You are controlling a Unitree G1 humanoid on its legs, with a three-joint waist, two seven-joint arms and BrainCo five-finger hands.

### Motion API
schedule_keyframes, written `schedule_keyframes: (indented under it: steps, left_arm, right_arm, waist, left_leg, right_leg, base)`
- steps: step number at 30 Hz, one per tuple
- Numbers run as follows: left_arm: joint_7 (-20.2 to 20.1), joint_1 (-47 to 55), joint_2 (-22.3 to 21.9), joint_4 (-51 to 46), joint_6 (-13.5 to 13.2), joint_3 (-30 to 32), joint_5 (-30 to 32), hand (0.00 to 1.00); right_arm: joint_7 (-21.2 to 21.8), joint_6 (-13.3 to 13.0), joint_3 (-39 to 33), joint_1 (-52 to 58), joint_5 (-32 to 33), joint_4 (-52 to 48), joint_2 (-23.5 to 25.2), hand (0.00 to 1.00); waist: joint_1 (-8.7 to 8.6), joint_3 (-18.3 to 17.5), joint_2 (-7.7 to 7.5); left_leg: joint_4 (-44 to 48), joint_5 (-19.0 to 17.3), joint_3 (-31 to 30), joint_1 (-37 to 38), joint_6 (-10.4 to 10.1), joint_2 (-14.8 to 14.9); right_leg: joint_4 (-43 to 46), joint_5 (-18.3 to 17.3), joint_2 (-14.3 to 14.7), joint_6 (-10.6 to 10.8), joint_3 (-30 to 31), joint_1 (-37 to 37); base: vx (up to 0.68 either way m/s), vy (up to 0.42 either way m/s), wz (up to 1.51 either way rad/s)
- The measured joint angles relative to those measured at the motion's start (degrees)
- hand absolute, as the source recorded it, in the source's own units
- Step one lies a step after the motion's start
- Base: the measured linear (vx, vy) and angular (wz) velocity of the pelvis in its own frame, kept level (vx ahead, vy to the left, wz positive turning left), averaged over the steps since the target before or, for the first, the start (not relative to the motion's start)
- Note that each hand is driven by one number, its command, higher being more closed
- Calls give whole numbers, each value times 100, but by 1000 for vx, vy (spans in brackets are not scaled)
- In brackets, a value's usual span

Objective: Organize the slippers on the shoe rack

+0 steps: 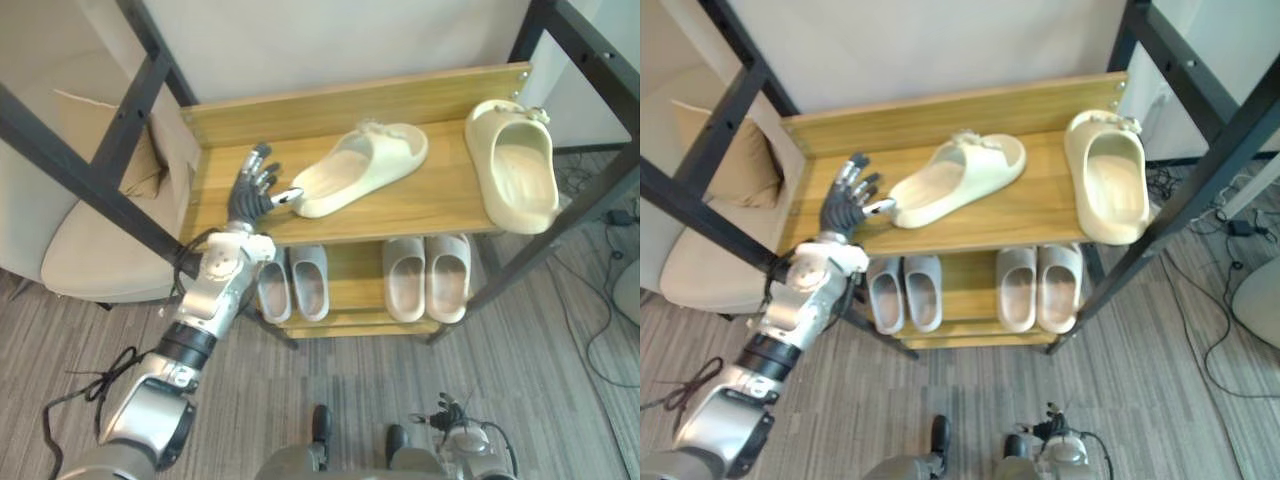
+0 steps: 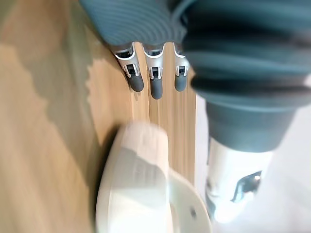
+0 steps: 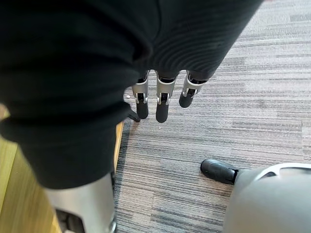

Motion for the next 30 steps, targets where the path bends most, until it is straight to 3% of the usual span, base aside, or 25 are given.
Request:
schedule_keyframes:
  steps: [18, 30]
  left_arm:
    - [-293, -98, -935, -414, 28, -1463, -611, 0]
    - [-302, -224, -1199, -338, 92, -1827, -671, 0]
  right_arm:
    - [-35, -4, 241, -44, -30, 99, -8, 0]
    - [-47, -5, 400, -89, -36, 97, -5, 0]
  waist:
    - [-93, -132, -66]
    - [-143, -130, -70]
  left_leg:
    - [-2, -5, 66, 53, -2, -10]
    - [-2, -6, 154, 84, -3, 18]
  right_leg:
    - [-136, 29, -7, 27, 11, 80]
    - [-154, 75, -3, 24, 104, 73]
  base:
    - [-6, -2, 0]
    - [-15, 0, -4]
